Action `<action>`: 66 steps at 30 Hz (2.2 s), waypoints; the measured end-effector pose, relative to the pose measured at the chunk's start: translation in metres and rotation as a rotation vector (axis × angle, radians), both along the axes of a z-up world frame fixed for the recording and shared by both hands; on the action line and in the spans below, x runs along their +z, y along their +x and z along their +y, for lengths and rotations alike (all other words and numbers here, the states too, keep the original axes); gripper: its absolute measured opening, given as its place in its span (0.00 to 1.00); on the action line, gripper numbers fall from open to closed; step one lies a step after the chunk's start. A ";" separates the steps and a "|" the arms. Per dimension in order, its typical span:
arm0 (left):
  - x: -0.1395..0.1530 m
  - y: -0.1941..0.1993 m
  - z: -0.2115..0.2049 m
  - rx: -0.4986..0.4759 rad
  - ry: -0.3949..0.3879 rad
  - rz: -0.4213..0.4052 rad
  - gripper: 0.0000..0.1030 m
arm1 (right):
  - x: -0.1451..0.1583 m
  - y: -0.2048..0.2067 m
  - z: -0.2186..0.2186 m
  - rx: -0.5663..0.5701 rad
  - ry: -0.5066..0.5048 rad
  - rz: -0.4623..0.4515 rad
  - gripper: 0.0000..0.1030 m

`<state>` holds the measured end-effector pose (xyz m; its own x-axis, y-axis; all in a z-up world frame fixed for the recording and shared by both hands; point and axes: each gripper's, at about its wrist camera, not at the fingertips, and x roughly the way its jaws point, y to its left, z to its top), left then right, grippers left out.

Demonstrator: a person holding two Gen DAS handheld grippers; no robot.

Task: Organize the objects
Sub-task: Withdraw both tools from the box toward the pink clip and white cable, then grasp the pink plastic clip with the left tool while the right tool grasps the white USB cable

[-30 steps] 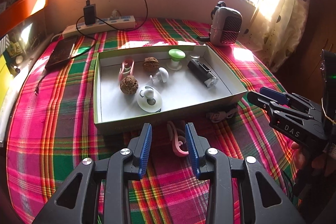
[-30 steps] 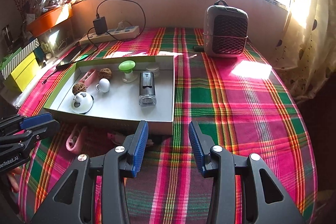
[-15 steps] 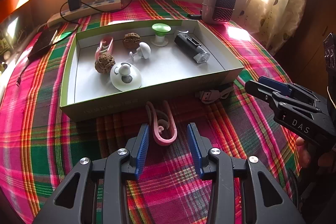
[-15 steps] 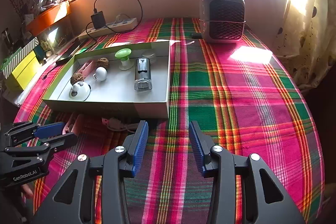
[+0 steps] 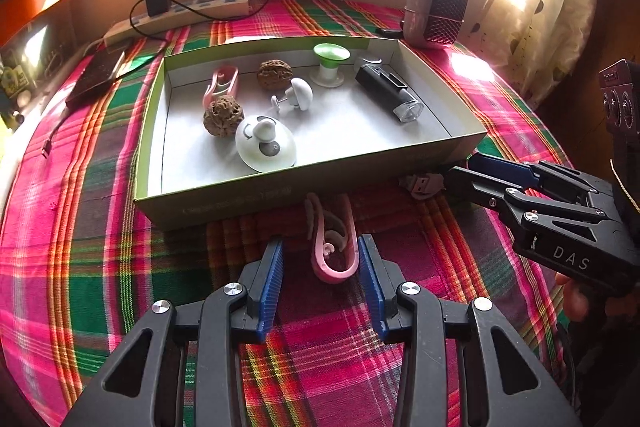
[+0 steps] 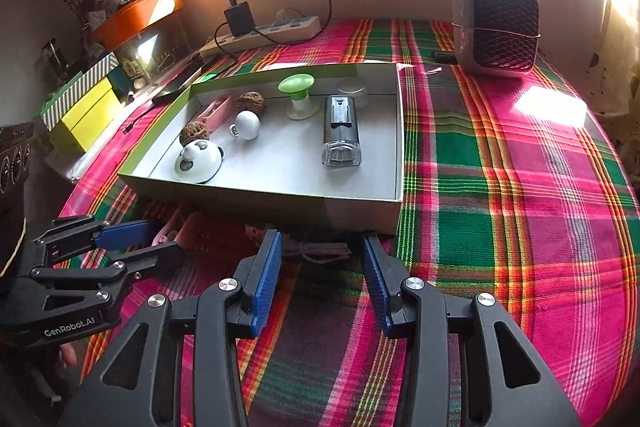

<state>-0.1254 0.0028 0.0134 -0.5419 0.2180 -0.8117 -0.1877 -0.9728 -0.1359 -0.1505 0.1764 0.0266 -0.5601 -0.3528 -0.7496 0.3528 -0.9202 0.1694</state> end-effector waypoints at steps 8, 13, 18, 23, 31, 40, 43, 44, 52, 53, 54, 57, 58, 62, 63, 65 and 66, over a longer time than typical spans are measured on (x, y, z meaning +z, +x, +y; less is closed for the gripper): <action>-0.001 0.000 -0.005 0.012 0.008 -0.002 0.34 | -0.003 0.010 -0.010 0.093 0.012 -0.015 0.41; -0.001 0.000 -0.006 0.011 0.009 -0.001 0.34 | -0.005 0.020 -0.016 0.151 0.016 -0.029 0.41; -0.001 0.000 -0.006 0.012 0.007 -0.001 0.34 | -0.004 0.036 -0.027 0.255 0.034 -0.026 0.41; -0.001 0.001 -0.006 0.016 0.003 -0.001 0.34 | -0.002 0.034 -0.032 0.231 0.101 0.019 0.40; -0.001 0.000 -0.005 0.017 -0.007 0.000 0.34 | -0.008 0.022 -0.044 0.220 0.138 0.018 0.41; -0.001 -0.002 -0.005 0.018 -0.011 0.012 0.34 | -0.011 0.016 -0.057 0.208 0.189 0.041 0.41; -0.002 -0.002 -0.006 0.021 -0.004 0.015 0.34 | -0.011 0.015 -0.058 0.195 0.183 0.045 0.41; -0.002 -0.002 -0.006 0.021 -0.004 0.015 0.34 | -0.011 0.015 -0.058 0.192 0.182 0.046 0.41; -0.001 -0.002 -0.006 0.018 -0.007 0.018 0.33 | -0.011 0.016 -0.058 0.189 0.181 0.052 0.41; -0.001 -0.002 -0.006 0.018 -0.009 0.019 0.33 | -0.011 0.016 -0.058 0.189 0.181 0.052 0.41; -0.001 -0.001 -0.006 0.018 -0.010 0.019 0.33 | -0.011 0.016 -0.058 0.190 0.181 0.052 0.40; -0.001 -0.001 -0.007 0.022 -0.015 0.022 0.29 | -0.011 0.016 -0.058 0.195 0.178 0.052 0.37; -0.001 -0.001 -0.007 0.025 -0.016 0.023 0.28 | -0.011 0.016 -0.059 0.200 0.178 0.053 0.35; -0.002 0.000 -0.009 0.028 -0.023 0.027 0.23 | -0.011 0.018 -0.062 0.209 0.182 0.059 0.30; -0.002 0.000 -0.009 0.030 -0.025 0.028 0.22 | -0.011 0.018 -0.062 0.209 0.183 0.059 0.29; -0.002 0.000 -0.009 0.030 -0.025 0.029 0.22 | -0.011 0.019 -0.062 0.211 0.180 0.059 0.25; -0.001 0.000 -0.009 0.029 -0.026 0.029 0.22 | -0.011 0.019 -0.062 0.210 0.182 0.060 0.23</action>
